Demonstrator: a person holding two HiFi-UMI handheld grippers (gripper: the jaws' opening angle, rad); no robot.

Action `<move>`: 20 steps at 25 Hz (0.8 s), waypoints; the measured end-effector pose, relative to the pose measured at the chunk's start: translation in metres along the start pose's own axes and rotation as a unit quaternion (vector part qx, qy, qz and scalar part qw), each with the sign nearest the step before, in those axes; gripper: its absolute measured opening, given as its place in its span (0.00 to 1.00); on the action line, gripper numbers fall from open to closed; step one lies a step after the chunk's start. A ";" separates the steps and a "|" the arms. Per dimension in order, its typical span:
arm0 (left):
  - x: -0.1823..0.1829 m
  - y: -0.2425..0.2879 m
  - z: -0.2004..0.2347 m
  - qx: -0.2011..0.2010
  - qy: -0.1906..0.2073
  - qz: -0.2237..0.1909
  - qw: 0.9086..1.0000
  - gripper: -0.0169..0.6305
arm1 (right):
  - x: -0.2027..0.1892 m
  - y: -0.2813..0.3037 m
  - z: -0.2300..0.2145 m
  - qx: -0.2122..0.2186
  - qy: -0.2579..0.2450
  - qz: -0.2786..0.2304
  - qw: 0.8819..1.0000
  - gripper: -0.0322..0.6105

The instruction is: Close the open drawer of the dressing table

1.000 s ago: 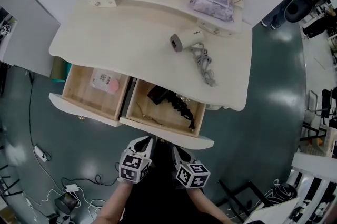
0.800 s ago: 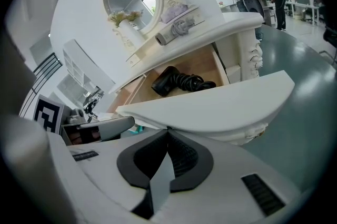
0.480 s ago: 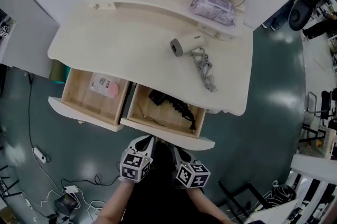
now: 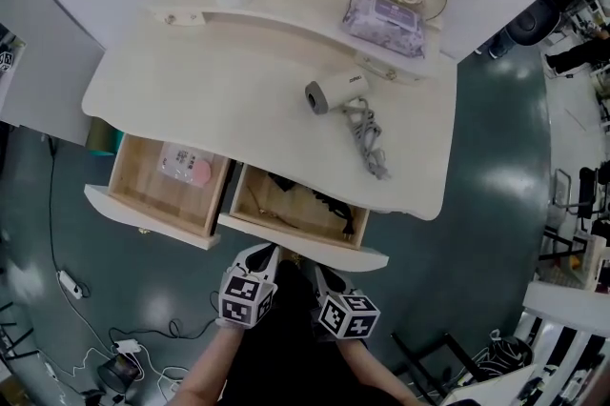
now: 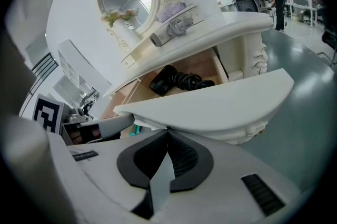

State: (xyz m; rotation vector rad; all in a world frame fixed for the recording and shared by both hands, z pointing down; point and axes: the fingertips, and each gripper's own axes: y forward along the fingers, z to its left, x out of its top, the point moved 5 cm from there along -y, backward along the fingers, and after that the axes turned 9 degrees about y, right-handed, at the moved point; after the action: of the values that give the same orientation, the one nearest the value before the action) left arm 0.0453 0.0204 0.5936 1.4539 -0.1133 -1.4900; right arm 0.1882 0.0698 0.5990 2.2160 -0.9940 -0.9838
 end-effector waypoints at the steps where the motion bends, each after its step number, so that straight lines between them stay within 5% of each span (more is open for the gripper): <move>1: 0.002 0.002 0.001 0.000 0.000 0.000 1.000 0.02 | 0.002 0.001 0.000 0.000 -0.001 0.000 1.000 0.08; 20: 0.040 0.038 0.015 0.006 -0.005 -0.017 1.000 0.02 | 0.051 0.029 -0.006 0.008 -0.006 -0.008 1.000 0.08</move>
State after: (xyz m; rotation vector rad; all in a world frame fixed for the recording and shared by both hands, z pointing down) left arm 0.0641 -0.0341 0.5952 1.4647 -0.1039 -1.5256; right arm 0.2050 0.0135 0.6016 2.2373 -0.9937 -0.9998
